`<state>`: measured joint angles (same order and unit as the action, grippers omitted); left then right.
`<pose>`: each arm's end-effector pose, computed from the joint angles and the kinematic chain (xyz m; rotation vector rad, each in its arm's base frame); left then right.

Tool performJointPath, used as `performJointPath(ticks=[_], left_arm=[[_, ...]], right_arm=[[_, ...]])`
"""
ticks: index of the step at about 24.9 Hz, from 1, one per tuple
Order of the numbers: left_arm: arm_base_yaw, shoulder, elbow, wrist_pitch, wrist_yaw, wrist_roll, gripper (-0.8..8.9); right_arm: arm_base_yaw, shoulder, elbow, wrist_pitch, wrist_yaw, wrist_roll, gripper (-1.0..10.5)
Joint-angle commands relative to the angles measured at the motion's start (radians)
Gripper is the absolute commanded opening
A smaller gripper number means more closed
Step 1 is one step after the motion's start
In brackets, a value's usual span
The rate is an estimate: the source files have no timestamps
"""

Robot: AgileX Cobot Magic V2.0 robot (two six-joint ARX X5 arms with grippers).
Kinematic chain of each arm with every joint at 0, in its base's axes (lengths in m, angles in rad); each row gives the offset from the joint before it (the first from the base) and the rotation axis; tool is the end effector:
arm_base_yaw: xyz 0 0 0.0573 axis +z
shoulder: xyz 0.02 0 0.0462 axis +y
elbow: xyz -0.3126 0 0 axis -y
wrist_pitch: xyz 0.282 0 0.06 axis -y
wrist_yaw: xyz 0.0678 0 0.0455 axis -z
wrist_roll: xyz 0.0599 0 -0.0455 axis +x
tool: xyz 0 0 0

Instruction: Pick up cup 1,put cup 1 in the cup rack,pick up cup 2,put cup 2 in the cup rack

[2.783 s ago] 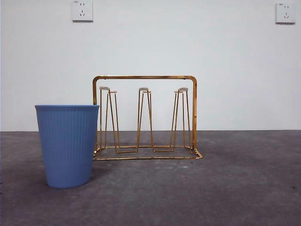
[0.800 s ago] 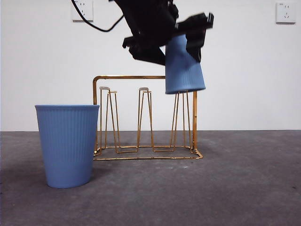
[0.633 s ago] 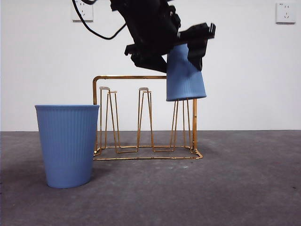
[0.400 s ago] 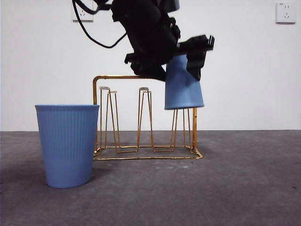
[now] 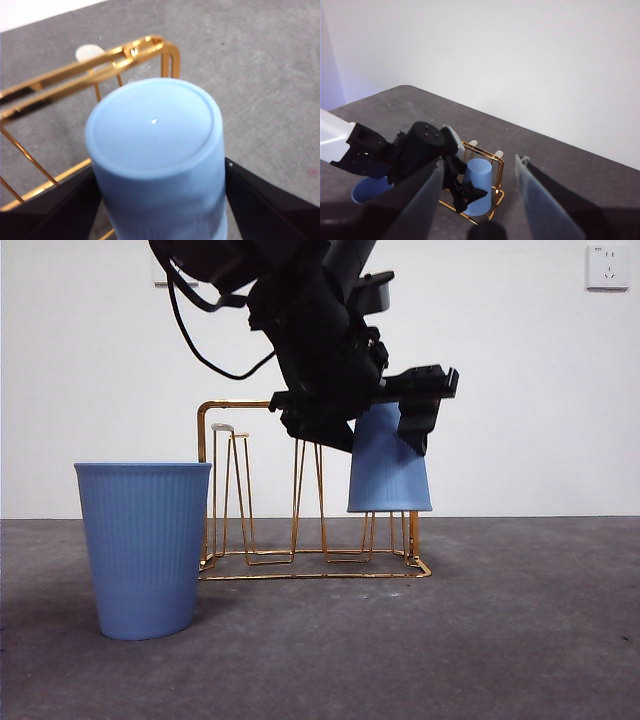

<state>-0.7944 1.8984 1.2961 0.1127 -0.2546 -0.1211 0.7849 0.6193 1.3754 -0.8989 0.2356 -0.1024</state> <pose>0.3597 -0.3447 0.2300 0.1317 0.4592 -0.5010 0.0482 0.0284 0.5041 -0.1703 0.0981 0.5547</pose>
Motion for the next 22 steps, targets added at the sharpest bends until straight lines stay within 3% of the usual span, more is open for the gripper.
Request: performJointPath(ticks=[1, 11, 16, 19, 22], left_arm=[[0.002, 0.024, -0.002, 0.003, -0.003, -0.01, -0.06], [0.001, 0.066, -0.002, -0.076, -0.006, -0.066, -0.06], [0.002, 0.066, -0.002, -0.084, 0.053, -0.07, 0.12], [0.001, 0.066, -0.002, -0.098, 0.053, -0.071, 2.3], [0.001, 0.065, -0.002, -0.119, 0.061, -0.077, 2.88]], right_arm=[[0.0, -0.001, -0.006, -0.006, 0.0, -0.003, 2.5], [0.0, -0.001, -0.006, -0.018, 0.0, -0.003, 2.5], [0.0, -0.001, -0.006, -0.018, 0.0, -0.003, 2.5], [0.0, -0.001, -0.006, -0.018, 0.0, -0.004, 2.5], [0.0, -0.001, -0.006, -0.018, 0.0, -0.004, 2.5]])
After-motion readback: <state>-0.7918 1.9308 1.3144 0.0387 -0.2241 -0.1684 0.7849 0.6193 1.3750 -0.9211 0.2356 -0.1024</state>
